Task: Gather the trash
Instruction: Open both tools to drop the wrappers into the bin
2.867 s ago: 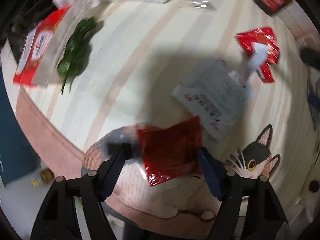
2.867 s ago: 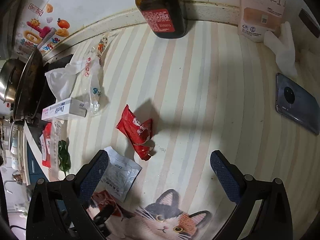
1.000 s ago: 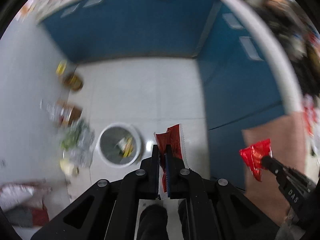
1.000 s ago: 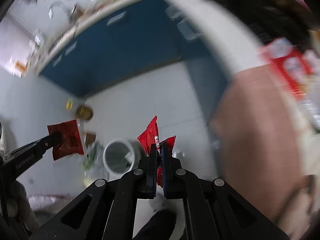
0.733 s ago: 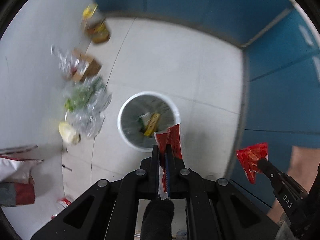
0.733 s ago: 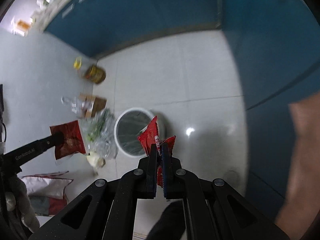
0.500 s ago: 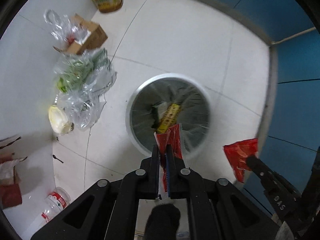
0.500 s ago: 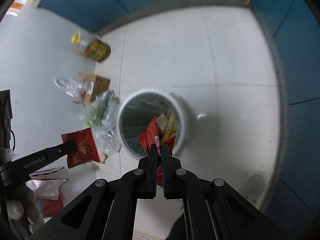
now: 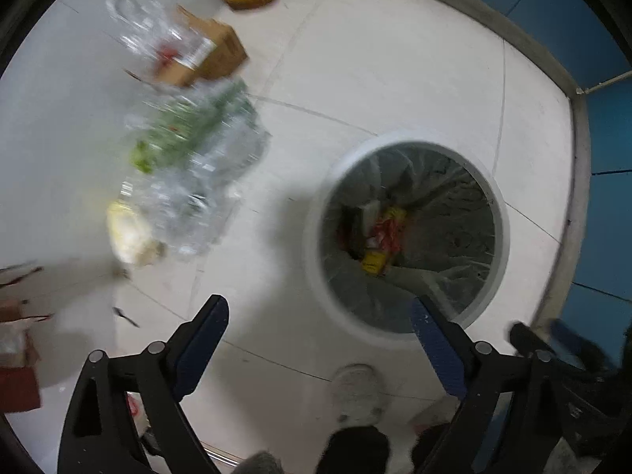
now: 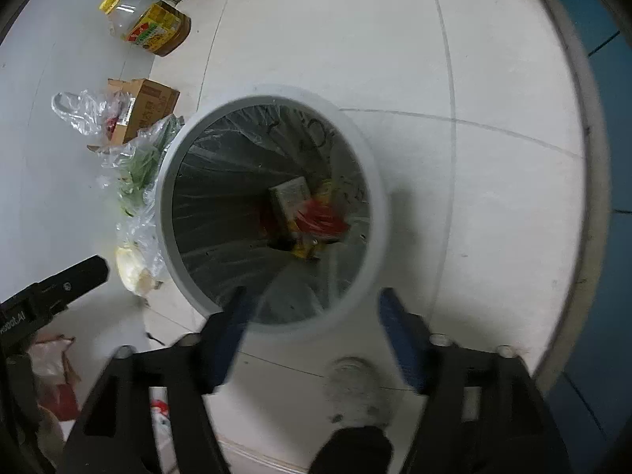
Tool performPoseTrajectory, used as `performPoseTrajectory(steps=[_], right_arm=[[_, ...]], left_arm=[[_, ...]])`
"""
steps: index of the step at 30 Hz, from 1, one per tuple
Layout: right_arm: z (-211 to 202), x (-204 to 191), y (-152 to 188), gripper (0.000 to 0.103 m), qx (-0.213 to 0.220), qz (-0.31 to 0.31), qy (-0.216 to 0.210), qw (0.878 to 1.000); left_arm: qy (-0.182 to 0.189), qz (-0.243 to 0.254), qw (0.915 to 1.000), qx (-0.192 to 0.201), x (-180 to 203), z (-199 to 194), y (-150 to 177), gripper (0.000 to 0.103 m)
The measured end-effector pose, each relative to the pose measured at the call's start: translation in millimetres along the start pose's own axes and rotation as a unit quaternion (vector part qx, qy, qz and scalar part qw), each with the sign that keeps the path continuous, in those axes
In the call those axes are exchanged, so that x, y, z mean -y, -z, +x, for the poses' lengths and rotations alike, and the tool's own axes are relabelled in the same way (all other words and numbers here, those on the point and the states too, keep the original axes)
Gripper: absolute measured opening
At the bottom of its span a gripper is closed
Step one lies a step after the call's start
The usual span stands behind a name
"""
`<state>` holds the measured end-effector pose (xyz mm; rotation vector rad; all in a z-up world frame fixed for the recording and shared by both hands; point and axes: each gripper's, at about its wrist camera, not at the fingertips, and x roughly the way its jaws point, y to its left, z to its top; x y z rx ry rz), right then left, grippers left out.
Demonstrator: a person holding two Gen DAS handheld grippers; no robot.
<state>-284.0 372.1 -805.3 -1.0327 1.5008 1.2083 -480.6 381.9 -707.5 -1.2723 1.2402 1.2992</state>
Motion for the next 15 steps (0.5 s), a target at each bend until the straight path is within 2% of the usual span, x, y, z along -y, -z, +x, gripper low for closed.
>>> performPoseTrajectory(steps=[1, 6, 11, 15], right_arm=[[-15.9, -4.4, 6.0, 0.102, 0.011, -0.012, 0.022, 1.0], [-104.6, -26.3, 25.1, 0.103, 0.052, -0.045, 0.07, 0.995], [-214.9, -50.5, 57.3, 0.103, 0.098, -0.071, 0.081, 0.989], [-308.8, -62.9, 89.8, 0.103, 0.125, -0.074, 0.074, 0.987]], left_arm=[[-0.006, -0.001, 0.9999, 0.011, -1.9, -14.5, 5.6, 0.096], [-0.016, -0.007, 0.9981, 0.059, -10.6, -104.6, 37.7, 0.097], [-0.008, 0.005, 0.9949, 0.101, -9.8, -205.8, 72.4, 0.097], [0.008, 0.003, 0.9912, 0.132, -11.2, -286.0, 101.2, 0.097]])
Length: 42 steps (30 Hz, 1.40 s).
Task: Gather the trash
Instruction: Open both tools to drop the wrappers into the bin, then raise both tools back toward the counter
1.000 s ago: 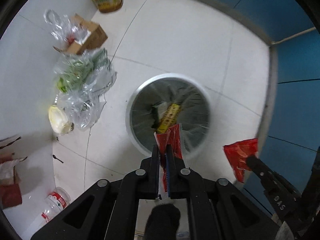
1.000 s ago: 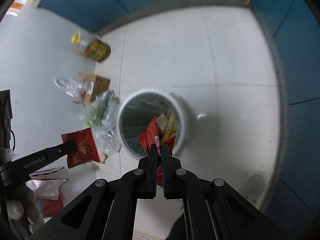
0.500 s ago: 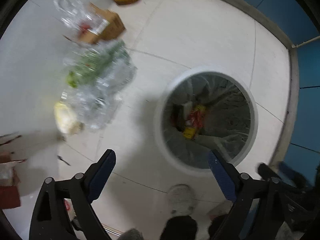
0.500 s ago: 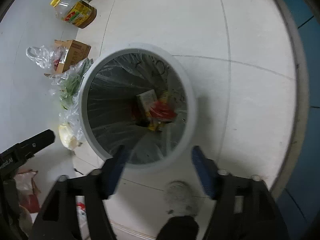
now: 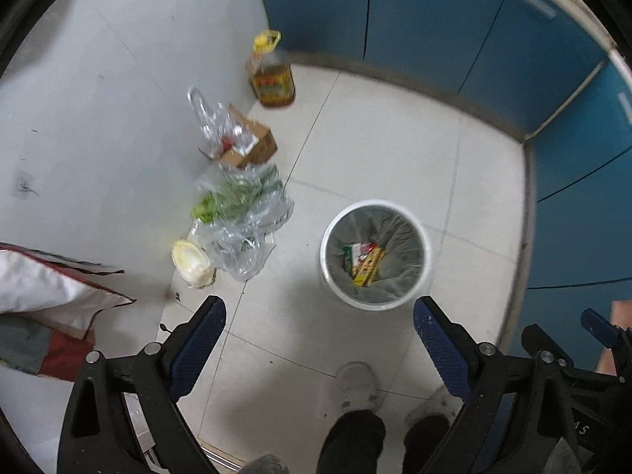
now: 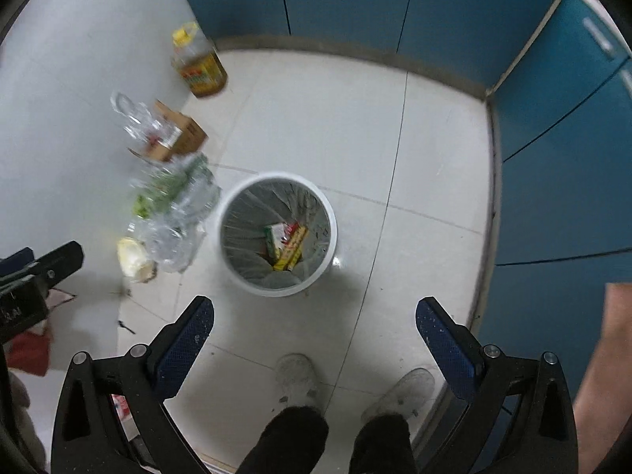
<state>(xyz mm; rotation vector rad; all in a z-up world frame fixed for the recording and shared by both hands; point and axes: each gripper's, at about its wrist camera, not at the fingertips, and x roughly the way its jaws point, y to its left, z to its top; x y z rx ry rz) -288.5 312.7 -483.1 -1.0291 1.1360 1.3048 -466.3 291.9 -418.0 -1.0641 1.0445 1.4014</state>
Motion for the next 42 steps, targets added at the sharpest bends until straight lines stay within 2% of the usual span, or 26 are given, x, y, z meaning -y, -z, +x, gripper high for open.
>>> performPoseTrajectory(steps=[4, 8, 13, 16, 23, 28, 31, 33, 34, 38, 40, 42], right_arm=[[-88.3, 3.0, 9.8, 0.103, 0.016, 0.005, -0.008, 1.0], [-159.3, 5.0, 22.7, 0.103, 0.03, 0.01, -0.021, 0.999], [-231.2, 9.1, 41.0, 0.103, 0.049, 0.013, -0.036, 0.998], [-270.2, 11.6, 52.0, 0.103, 0.065, 0.008, -0.042, 0.997], [-323.3, 20.9, 67.7, 0.103, 0.099, 0.019, -0.066, 0.993], [-352.3, 48.2, 76.5, 0.103, 0.144, 0.06, -0.104, 0.982], [-377.9, 87.0, 86.6, 0.103, 0.19, 0.11, -0.12, 0.968], [-390.7, 114.7, 96.1, 0.103, 0.215, 0.143, -0.116, 0.959], [-399.5, 133.2, 103.2, 0.103, 0.227, 0.164, -0.111, 0.953], [-415.8, 214.4, 138.8, 0.103, 0.245, 0.249, -0.073, 0.934], [-417.0, 265.4, 167.0, 0.103, 0.242, 0.308, -0.049, 0.919], [-413.2, 323.2, 202.4, 0.103, 0.232, 0.378, -0.022, 0.896]], left_arm=[[0.014, 0.0, 0.9996, 0.024, 1.3, -71.9, 9.8, 0.097], [0.028, 0.005, 0.9987, 0.042, 5.2, -135.6, 21.7, 0.097], [0.047, 0.011, 0.9971, 0.059, 10.5, -195.8, 37.1, 0.097], [0.049, 0.014, 0.9962, 0.071, 12.9, -217.5, 45.5, 0.097], [0.03, 0.014, 0.9946, 0.098, 14.9, -259.4, 57.7, 0.097], [0.012, 0.029, 0.9899, 0.138, 35.3, -284.4, 55.0, 0.097], [0.011, 0.057, 0.9833, 0.173, 65.9, -300.5, 49.4, 0.097], [0.02, 0.079, 0.9772, 0.196, 94.3, -311.6, 45.8, 0.097], [0.029, 0.092, 0.9746, 0.202, 110.8, -315.7, 43.6, 0.103], [0.057, 0.173, 0.9601, 0.213, 203.3, -328.0, 39.9, 0.103], [0.068, 0.214, 0.9503, 0.215, 255.8, -331.1, 47.4, 0.103], [0.069, 0.248, 0.943, 0.211, 302.6, -331.2, 56.8, 0.103]])
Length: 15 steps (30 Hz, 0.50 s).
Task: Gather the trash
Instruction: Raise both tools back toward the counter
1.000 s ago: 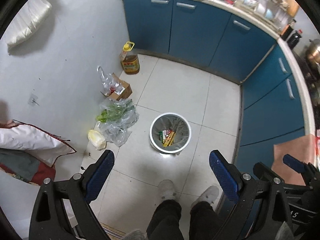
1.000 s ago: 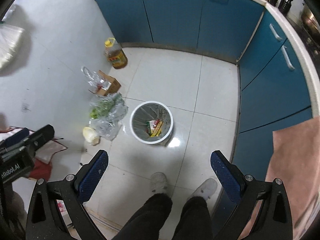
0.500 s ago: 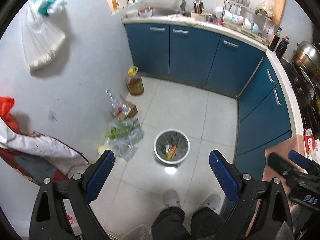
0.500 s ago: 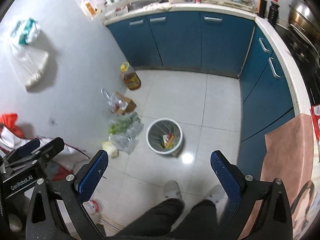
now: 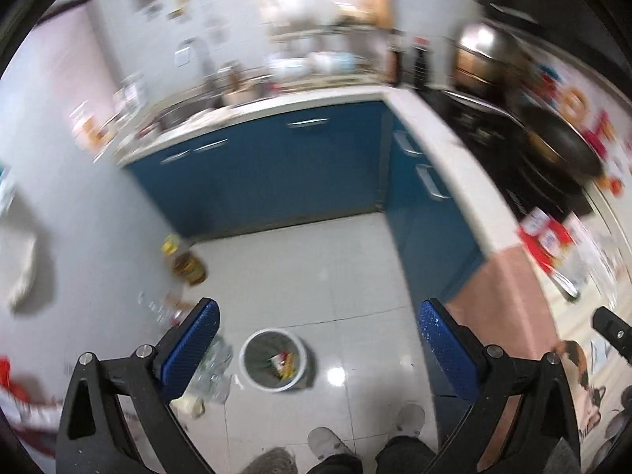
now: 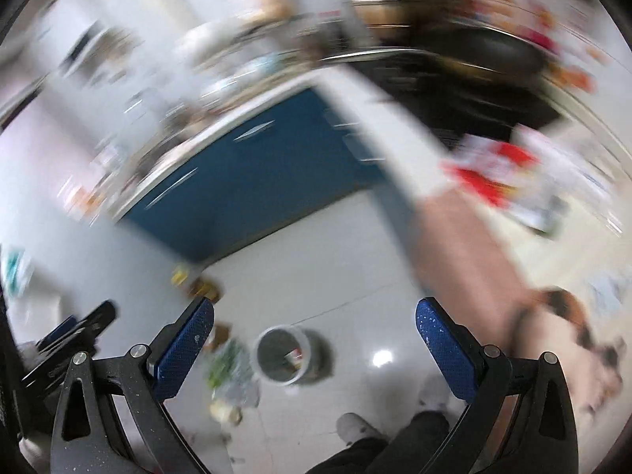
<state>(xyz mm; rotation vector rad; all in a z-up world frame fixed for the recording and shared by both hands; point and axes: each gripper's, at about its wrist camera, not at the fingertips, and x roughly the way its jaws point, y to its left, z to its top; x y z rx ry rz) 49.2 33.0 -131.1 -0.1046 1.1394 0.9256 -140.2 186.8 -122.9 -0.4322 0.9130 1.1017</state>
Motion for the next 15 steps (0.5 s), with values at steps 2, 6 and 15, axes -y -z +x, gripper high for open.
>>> performPoseTrajectory(steps=[2, 6, 15], right_arm=[[-3.6, 76.0, -9.6, 0.103, 0.003, 0.071, 0.05, 0.996], [-6.6, 215.6, -17.8, 0.103, 0.0, 0.182, 0.14, 0.973], [32.1, 386.6, -10.6, 0.094, -0.039, 0.272, 0.179, 0.945]], left_arm=[[0.015, 0.039, 0.999, -0.012, 55.9, 12.5, -10.4, 0.103], [0.043, 0.111, 0.9917, -0.05, 160.8, 43.1, -15.5, 0.103], [0.129, 0.231, 0.9555, -0.13, 346.8, 86.8, 19.5, 0.102]])
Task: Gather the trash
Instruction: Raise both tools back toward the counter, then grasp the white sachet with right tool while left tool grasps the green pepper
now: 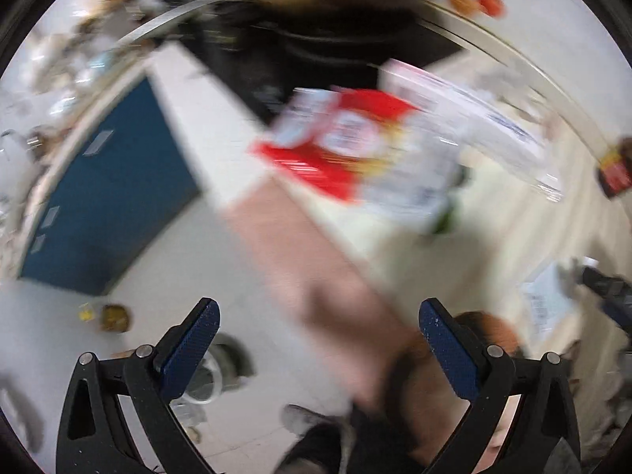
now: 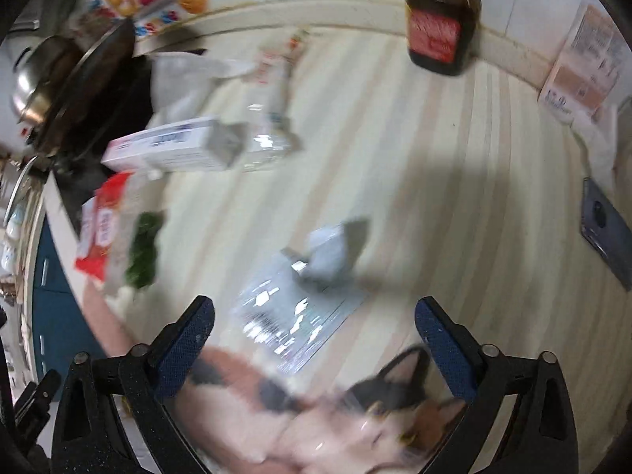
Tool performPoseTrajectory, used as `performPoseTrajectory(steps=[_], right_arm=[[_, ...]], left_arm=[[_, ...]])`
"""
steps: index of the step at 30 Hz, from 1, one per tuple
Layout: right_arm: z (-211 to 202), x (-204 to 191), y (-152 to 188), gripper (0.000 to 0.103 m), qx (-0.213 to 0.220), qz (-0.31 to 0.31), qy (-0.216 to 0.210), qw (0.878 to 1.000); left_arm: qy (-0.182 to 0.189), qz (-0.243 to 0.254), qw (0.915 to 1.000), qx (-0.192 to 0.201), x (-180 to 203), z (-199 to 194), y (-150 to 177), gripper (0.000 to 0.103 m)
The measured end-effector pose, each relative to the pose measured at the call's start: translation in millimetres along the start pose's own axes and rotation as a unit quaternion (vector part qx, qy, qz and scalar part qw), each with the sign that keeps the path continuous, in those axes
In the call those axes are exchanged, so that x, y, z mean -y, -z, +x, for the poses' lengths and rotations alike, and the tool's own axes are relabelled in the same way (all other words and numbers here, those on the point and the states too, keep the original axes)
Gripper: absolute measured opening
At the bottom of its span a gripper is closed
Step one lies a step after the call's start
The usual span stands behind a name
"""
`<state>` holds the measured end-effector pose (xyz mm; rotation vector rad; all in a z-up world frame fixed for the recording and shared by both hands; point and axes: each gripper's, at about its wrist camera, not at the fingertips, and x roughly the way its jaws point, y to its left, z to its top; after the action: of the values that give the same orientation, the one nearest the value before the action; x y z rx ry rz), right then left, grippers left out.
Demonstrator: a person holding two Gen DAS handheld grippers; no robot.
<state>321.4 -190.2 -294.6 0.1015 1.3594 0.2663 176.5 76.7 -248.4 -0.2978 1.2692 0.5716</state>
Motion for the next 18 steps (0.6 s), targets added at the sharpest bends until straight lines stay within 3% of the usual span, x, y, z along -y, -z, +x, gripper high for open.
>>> performPoseTrajectory(steps=[2, 4, 9, 14, 18], right_arm=[[15.7, 0.6, -4.2, 0.083, -0.007, -0.013, -0.007, 1.0], [29.5, -4.3, -4.8, 0.061, -0.016, -0.029, -0.002, 0.999], [34.8, -12.6, -0.2, 0.02, -0.006, -0.062, 0.015, 0.998], [34.1, -6.6, -3.2, 0.009, -0.006, -0.061, 0.017, 0.998], [30.1, -0.6, -9.4, 0.007, -0.003, -0.055, 0.019, 0.998]], left_arm=[[0.044, 0.018, 0.9987, -0.021, 27.1, 15.0, -6.8, 0.102], [0.064, 0.038, 0.9966, -0.035, 51.6, 29.0, -16.2, 0.098], [0.056, 0.057, 0.9962, -0.035, 75.2, 57.0, -45.5, 0.096], [0.059, 0.06, 0.9955, -0.044, 78.5, 79.5, -71.6, 0.093], [0.06, 0.072, 0.9951, -0.031, 80.0, 78.5, -81.8, 0.052]])
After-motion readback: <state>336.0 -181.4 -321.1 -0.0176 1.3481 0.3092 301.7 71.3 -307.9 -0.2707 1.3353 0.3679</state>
